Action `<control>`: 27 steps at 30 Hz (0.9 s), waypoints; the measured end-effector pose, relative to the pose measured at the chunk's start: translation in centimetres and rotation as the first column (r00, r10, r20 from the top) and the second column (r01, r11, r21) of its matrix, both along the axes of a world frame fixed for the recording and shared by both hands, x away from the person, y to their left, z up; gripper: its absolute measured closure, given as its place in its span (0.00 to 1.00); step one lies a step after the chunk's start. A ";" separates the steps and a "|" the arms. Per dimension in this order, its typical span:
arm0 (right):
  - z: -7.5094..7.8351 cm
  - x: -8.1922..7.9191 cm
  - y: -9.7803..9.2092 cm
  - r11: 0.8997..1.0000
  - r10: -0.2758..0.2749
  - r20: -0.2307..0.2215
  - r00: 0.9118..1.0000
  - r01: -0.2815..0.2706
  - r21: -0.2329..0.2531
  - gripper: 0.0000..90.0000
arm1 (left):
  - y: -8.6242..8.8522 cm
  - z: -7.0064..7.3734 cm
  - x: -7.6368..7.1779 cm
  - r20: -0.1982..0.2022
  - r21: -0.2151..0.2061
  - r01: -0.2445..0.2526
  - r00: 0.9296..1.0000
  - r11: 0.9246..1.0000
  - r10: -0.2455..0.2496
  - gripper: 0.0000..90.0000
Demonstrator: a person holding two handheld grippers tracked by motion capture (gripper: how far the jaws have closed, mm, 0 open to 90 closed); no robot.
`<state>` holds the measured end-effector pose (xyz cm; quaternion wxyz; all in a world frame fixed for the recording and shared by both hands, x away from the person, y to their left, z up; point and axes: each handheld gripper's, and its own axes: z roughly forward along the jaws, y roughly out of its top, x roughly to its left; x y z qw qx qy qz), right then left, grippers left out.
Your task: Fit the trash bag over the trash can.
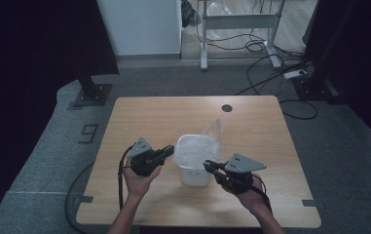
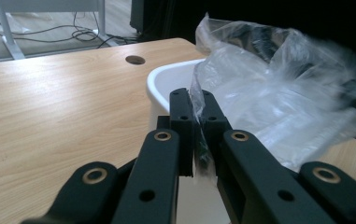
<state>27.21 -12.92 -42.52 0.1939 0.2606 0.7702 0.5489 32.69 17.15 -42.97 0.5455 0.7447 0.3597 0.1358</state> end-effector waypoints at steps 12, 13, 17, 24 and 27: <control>-2.7 -1.5 0.0 0.998 0.055 -0.018 0.998 -0.055 0.004 0.96 | 0.0 -0.2 0.2 -0.013 0.012 0.002 1.000 1.000 -0.001 0.97; -2.9 -1.6 0.0 0.998 0.058 -0.022 0.998 -0.058 -0.002 0.96 | -0.1 -0.2 0.1 -0.013 0.013 0.002 1.000 1.000 -0.002 0.97; -3.6 -1.6 0.1 0.998 0.065 -0.034 0.997 -0.065 -0.009 0.96 | 0.0 -0.4 0.0 -0.013 0.008 0.005 1.000 1.000 -0.005 0.97; -4.7 -1.3 1.1 0.996 0.079 -0.051 0.996 -0.081 -0.043 0.96 | 0.5 -1.1 0.2 -0.029 0.001 -0.004 1.000 1.000 0.004 0.97; -5.1 -1.1 1.4 0.995 0.077 -0.059 0.995 -0.080 -0.055 0.96 | 0.6 -1.2 0.3 -0.033 -0.003 -0.005 0.999 1.000 0.004 0.97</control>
